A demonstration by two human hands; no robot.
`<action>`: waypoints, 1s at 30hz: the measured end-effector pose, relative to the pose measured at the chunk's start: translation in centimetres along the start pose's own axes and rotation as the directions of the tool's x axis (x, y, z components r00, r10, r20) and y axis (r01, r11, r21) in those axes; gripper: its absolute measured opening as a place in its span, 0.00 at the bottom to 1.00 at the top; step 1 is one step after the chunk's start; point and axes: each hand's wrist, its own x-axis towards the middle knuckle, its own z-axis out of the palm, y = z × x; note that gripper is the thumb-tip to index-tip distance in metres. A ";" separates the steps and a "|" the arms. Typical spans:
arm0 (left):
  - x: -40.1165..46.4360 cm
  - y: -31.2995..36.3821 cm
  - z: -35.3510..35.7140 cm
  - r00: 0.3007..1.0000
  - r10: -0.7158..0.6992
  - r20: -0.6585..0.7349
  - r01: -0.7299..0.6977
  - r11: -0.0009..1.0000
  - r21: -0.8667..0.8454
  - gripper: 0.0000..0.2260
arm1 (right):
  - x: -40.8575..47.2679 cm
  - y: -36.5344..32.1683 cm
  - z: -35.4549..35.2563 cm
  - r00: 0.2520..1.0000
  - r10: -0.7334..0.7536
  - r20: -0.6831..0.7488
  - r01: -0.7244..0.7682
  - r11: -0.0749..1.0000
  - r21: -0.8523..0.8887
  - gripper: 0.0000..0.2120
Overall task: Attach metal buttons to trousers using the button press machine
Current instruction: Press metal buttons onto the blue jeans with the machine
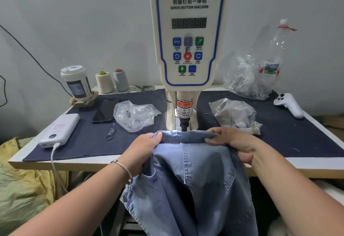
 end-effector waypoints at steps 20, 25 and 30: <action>3.6 0.0 0.1 0.930 0.364 -0.047 -0.317 0.861 0.397 0.17 | 3.9 -0.5 0.2 0.856 -0.459 -0.238 0.385 0.873 -0.300 0.02; 4.1 -0.4 0.4 0.898 0.436 -0.054 -0.350 0.784 0.513 0.19 | 4.2 0.0 0.0 0.801 -0.538 -0.261 0.373 0.790 -0.486 0.07; 4.3 -0.4 1.0 0.920 0.385 -0.075 -0.333 0.868 0.369 0.23 | 4.6 0.5 0.2 0.885 -0.374 -0.277 0.299 0.913 -0.277 0.17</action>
